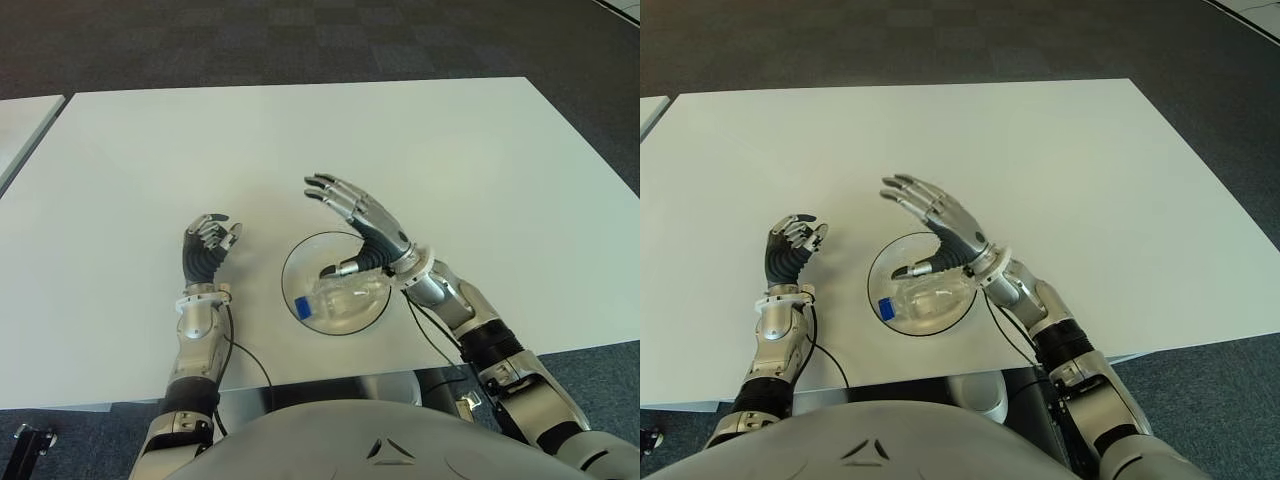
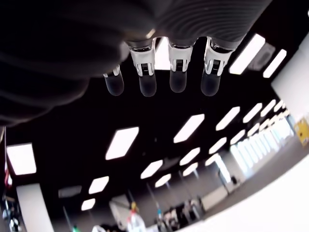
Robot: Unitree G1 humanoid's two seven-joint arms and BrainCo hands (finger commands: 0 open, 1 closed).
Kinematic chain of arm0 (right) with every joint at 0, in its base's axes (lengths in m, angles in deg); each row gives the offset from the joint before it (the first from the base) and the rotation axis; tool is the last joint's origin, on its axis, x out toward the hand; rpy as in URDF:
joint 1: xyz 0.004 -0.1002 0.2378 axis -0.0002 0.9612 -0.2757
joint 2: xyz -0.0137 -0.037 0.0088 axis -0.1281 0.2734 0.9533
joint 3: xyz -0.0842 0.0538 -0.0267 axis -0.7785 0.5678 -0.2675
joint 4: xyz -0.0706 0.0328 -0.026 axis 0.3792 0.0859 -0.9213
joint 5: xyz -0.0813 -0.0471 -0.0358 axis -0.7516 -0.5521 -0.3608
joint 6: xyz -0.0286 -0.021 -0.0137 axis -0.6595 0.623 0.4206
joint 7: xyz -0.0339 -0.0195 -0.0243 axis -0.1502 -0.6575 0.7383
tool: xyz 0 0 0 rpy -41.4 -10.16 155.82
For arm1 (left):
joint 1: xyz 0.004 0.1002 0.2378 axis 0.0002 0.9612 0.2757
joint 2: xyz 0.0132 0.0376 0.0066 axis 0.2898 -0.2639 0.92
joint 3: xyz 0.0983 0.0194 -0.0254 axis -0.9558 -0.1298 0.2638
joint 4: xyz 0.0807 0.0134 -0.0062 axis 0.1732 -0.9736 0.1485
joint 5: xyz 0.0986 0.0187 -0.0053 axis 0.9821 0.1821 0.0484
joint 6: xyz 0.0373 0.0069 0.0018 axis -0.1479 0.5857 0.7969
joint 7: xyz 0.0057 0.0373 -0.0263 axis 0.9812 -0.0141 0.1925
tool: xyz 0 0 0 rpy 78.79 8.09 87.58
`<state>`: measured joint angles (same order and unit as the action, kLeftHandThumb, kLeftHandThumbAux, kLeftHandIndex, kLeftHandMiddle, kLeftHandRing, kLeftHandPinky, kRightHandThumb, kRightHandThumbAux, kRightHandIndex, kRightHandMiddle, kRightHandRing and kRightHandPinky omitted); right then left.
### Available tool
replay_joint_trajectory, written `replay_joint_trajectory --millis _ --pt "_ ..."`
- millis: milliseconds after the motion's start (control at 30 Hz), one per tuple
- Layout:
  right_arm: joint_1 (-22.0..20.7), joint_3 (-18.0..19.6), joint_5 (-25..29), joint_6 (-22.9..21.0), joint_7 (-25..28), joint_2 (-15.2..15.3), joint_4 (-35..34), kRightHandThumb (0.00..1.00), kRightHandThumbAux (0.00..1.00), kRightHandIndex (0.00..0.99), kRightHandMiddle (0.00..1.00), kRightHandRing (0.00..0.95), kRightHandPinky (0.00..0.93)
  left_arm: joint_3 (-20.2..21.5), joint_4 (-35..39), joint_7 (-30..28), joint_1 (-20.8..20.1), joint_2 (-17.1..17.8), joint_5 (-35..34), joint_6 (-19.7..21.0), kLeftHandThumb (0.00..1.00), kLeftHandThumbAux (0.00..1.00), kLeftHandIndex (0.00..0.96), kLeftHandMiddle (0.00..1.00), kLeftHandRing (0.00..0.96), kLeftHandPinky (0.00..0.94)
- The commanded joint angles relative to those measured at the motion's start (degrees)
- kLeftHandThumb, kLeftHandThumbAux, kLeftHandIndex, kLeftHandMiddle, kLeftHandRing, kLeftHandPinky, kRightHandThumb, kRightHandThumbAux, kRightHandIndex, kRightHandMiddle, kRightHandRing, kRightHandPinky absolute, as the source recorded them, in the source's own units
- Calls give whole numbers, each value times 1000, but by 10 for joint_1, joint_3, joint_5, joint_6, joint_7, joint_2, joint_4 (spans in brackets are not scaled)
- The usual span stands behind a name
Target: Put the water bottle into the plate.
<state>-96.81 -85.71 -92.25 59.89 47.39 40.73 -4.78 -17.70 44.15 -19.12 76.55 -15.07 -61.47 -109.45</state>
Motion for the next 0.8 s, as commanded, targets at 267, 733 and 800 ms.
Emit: replay_joint_trajectory --millis 267,733,800 --pt "-3 67 89 39 -42 -45 60 256 353 0 0 0 0 -1 -2 -2 1 -2 6 -10 707 715 437 713 693 679" --pt "31 159 88 -131 -53 -53 17 213 403 0 0 0 0 1 1 -4 0 -3 2 -1 708 715 436 712 694 675" --pt "35 164 88 -148 -56 -58 15 215 414 0 0 0 0 2 1 -4 0 -2 2 1 708 715 436 712 695 679"
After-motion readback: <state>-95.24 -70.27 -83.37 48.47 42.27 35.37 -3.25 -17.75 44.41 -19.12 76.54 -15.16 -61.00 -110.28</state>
